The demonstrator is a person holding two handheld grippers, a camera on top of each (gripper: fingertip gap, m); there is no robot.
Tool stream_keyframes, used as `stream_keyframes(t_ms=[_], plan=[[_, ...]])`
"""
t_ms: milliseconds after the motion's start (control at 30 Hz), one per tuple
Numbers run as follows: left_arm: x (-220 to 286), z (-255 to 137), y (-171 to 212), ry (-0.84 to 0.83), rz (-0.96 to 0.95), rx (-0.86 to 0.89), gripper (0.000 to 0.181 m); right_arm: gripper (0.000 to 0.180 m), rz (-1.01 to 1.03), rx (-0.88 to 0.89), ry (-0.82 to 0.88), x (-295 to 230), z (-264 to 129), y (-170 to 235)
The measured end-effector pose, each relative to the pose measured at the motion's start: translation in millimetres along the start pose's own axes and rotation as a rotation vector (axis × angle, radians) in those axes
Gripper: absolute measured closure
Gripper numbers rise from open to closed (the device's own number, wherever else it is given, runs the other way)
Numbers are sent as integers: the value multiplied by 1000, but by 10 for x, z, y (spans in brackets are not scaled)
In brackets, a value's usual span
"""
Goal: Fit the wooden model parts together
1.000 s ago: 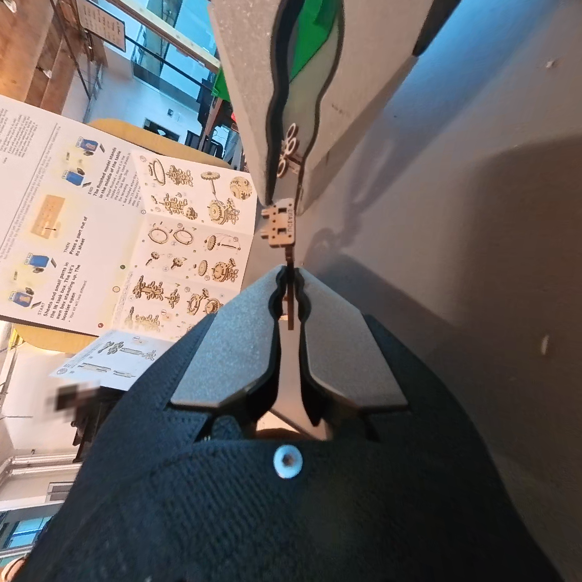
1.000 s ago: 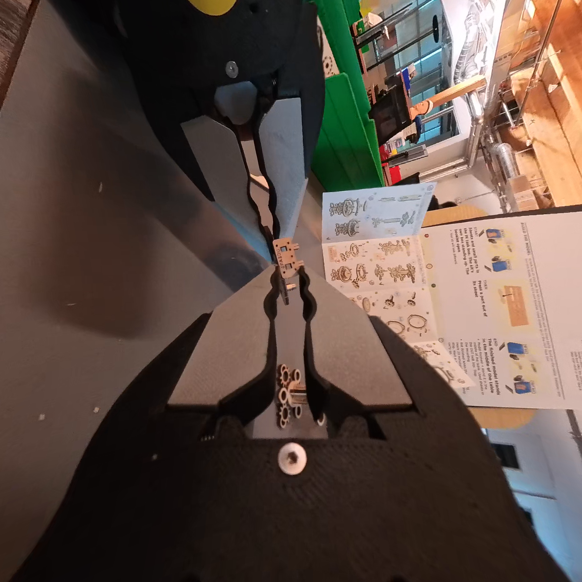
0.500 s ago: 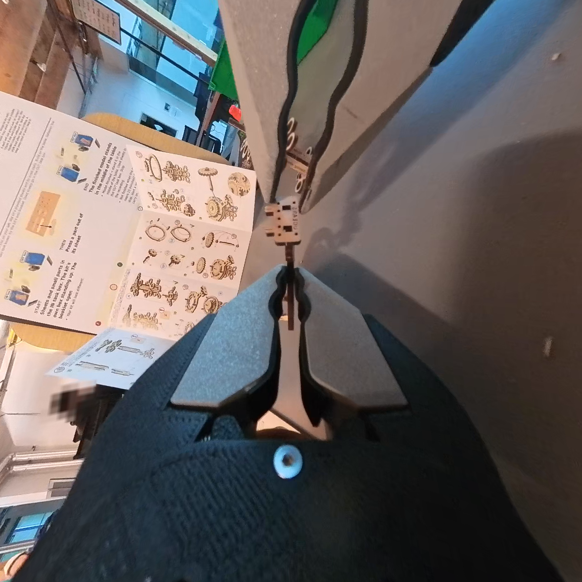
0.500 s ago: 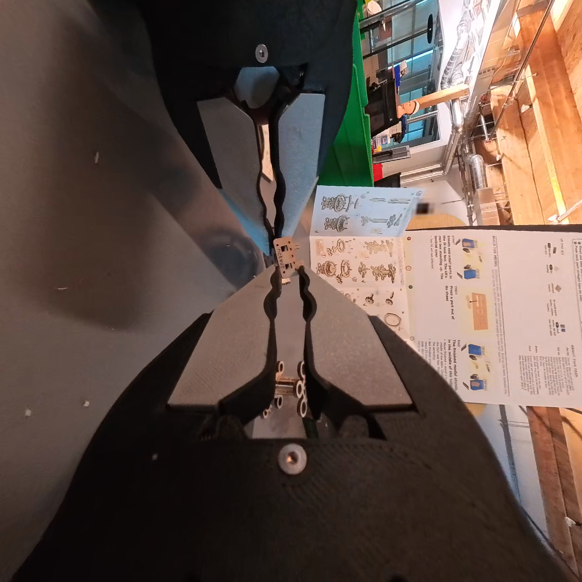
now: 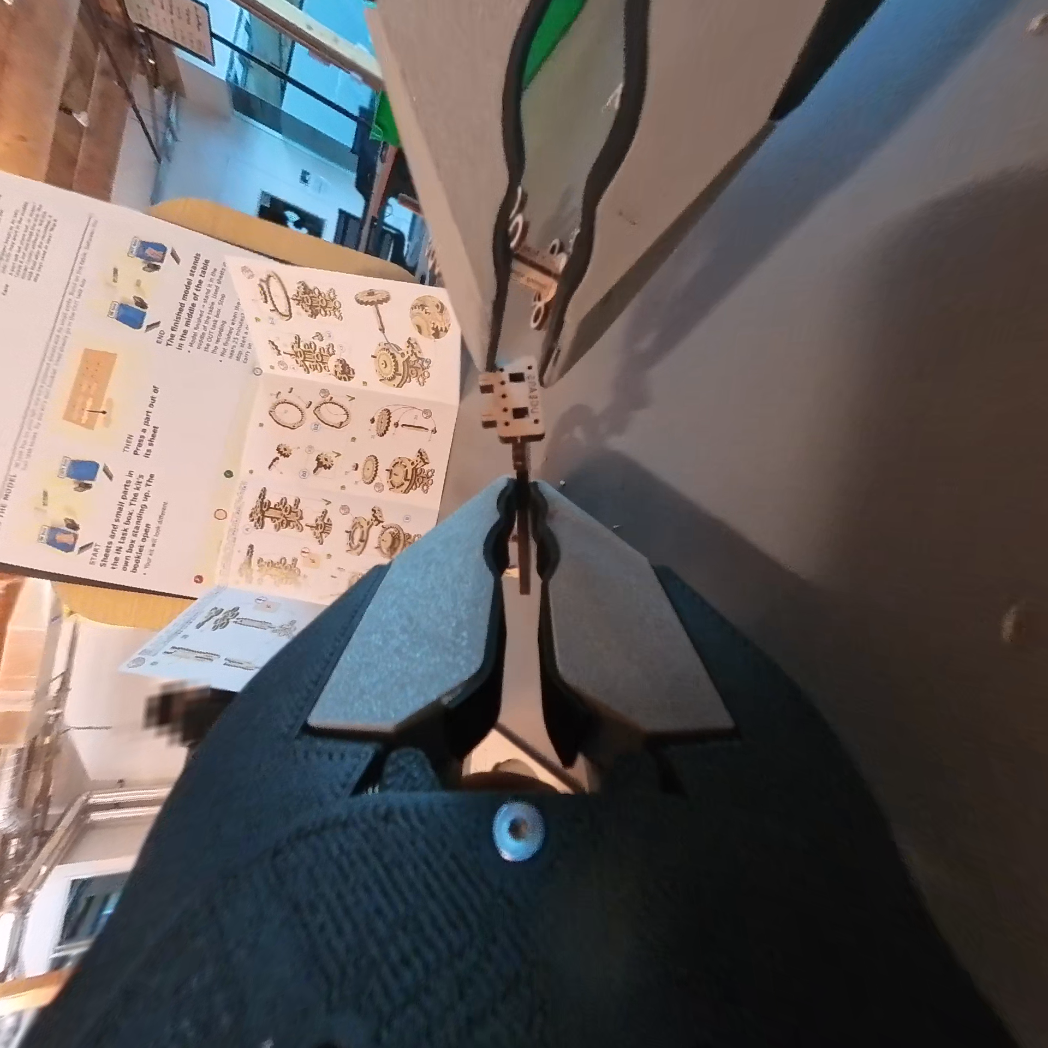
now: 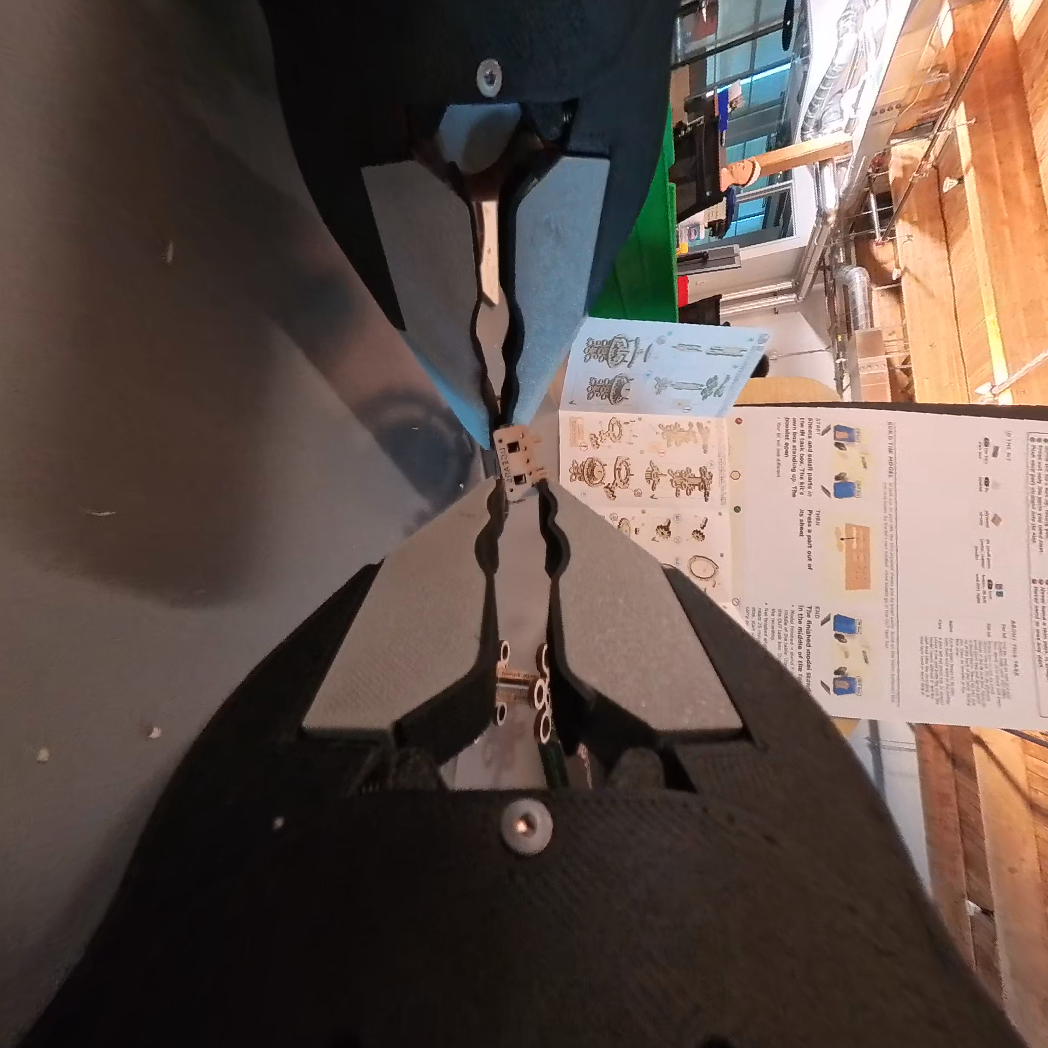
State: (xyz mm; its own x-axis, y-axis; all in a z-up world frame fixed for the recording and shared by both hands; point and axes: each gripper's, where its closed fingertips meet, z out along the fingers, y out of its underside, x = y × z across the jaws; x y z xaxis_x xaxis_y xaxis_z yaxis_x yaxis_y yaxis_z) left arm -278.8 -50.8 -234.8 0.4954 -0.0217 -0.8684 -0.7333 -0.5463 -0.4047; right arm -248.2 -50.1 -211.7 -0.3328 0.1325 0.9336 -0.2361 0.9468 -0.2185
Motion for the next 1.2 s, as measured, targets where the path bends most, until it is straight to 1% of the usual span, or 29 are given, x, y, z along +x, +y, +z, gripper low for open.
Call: stream_keyframes(t_ms=[500,700,1000,1200], plan=[[-20,-2,-6,-10,-9,4,180,172,61,22,5,32,-33,-3],[-36,0,21,-10,-27,-1,181,172,132,52,-6,63,-82,5],[-137,0,105,-64,-6,-21,181,172,130,44,-13,38,-75,56],[-189,-7,96,-98,11,-12,181,172,194,65,-14,91,-100,89]])
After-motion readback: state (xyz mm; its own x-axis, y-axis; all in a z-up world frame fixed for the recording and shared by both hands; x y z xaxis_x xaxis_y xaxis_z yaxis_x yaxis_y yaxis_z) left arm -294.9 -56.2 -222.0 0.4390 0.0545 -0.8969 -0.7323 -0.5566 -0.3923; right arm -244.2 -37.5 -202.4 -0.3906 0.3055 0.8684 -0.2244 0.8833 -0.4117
